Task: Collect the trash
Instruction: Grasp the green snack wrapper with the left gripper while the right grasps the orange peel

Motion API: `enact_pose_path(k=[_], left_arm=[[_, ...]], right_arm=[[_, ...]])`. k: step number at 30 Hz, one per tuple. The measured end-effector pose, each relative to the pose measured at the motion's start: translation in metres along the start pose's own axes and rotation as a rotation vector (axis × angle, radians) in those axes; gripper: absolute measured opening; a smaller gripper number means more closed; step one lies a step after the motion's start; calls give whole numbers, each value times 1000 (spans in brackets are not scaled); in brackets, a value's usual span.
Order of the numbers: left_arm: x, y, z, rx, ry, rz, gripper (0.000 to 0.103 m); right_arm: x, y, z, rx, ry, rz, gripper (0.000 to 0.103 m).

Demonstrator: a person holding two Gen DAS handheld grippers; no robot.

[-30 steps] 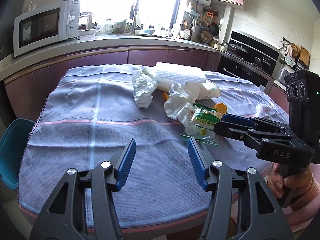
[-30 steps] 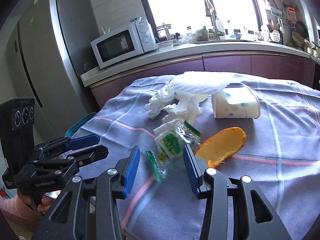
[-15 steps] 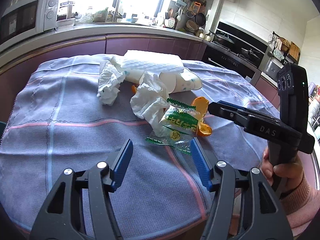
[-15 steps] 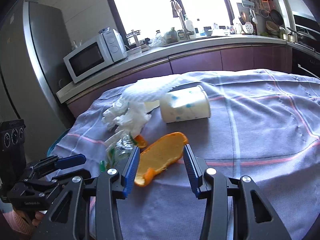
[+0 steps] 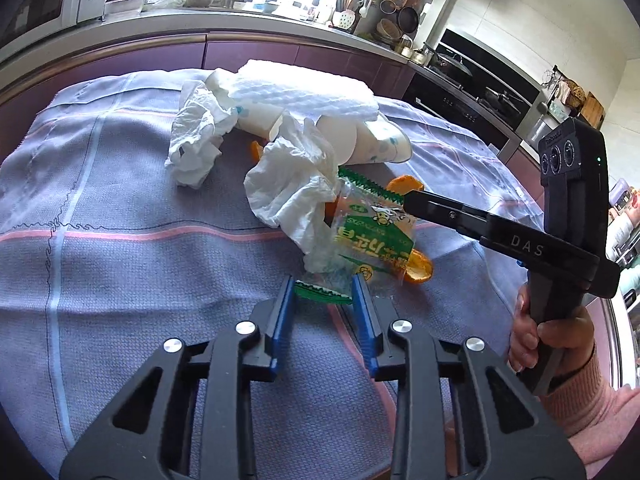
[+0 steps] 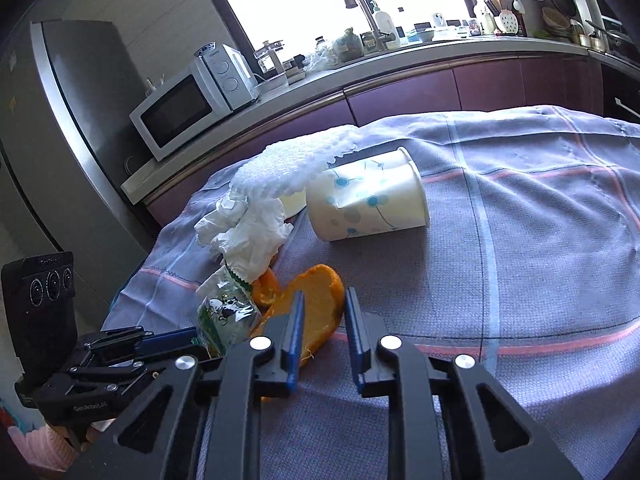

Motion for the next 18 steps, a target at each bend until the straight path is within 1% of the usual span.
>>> enact_pose_path(k=[1, 2, 3, 5, 9, 14, 18], left_arm=[[0, 0, -1, 3, -1, -2, 26], [0, 0, -1, 7, -3, -5, 16], [0, 1, -2, 10, -3, -6, 13], [0, 3, -4, 18, -6, -14, 11], [1, 13, -6, 32, -11, -33, 8], [3, 30, -3, 51, -9, -63, 6], [8, 52, 6, 33, -1, -95, 6]], right_arm=[[1, 1, 0, -3, 0, 0, 13], [1, 1, 0, -4, -1, 0, 10], [2, 3, 0, -7, -4, -2, 6], [3, 7, 0, -20, -10, -6, 6], [4, 17, 4, -33, -11, -18, 6], [2, 26, 18, -54, 16, -27, 6], [-1, 28, 37, -81, 48, -31, 6]])
Point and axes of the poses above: each gripper's, at about its wrist camera, not at the fingertips, and y roughly against the way its jaws point, z to its left, x to its underside, the point moved 4 cm from there along -y, roughly the way its jaws point, and after that the axes turned 1 degree about x, right-handed, at the moved point
